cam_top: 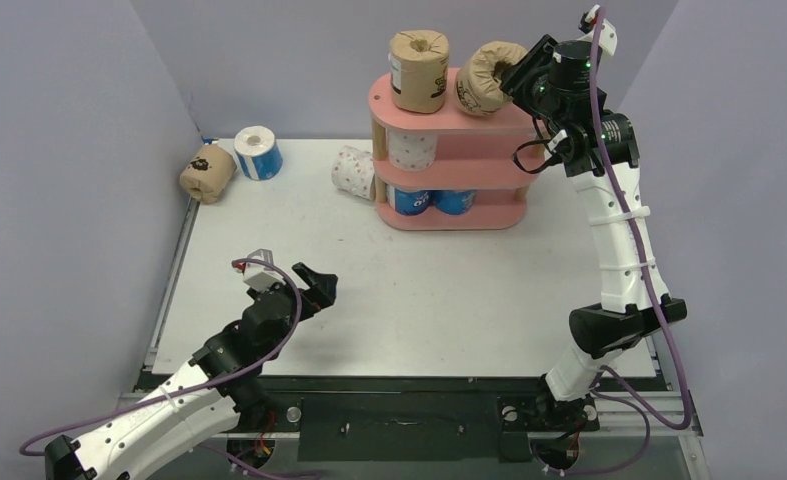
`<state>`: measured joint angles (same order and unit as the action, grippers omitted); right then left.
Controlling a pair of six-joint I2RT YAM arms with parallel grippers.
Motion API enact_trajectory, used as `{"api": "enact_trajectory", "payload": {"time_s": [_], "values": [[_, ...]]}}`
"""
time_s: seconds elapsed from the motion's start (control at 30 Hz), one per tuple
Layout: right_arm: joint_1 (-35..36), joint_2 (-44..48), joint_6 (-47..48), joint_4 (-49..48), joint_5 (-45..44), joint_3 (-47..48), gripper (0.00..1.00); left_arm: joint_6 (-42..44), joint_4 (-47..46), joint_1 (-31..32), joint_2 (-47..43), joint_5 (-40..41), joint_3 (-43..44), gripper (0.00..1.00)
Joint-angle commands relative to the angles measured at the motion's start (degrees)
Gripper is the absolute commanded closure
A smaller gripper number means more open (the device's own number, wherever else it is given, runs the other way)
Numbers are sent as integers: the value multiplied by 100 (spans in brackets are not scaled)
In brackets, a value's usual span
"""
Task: Place and organize the paper towels onto the shelf
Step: Place the paper towel on the shelf.
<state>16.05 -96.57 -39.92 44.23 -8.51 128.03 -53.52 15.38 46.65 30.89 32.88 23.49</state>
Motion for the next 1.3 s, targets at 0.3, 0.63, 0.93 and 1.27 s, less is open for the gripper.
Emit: {"api": "enact_trajectory", "payload": {"time_s": [0.3, 0.63, 0.93, 1.27], "values": [[-50, -71, -124, -486, 88, -6, 60, -99, -176, -37, -4, -71, -81, 3], [-43, -205, -179, -528, 165, 63, 54, -78, -108, -40, -67, -52, -72, 3], [-47, -231, -246, -554, 181, 167, 40, -55, -108, -42, -103, -27, -90, 3], [-57, 84, -300, -666, 60, 12, 35, -65, -53, -37, -90, -39, -69, 3]]}}
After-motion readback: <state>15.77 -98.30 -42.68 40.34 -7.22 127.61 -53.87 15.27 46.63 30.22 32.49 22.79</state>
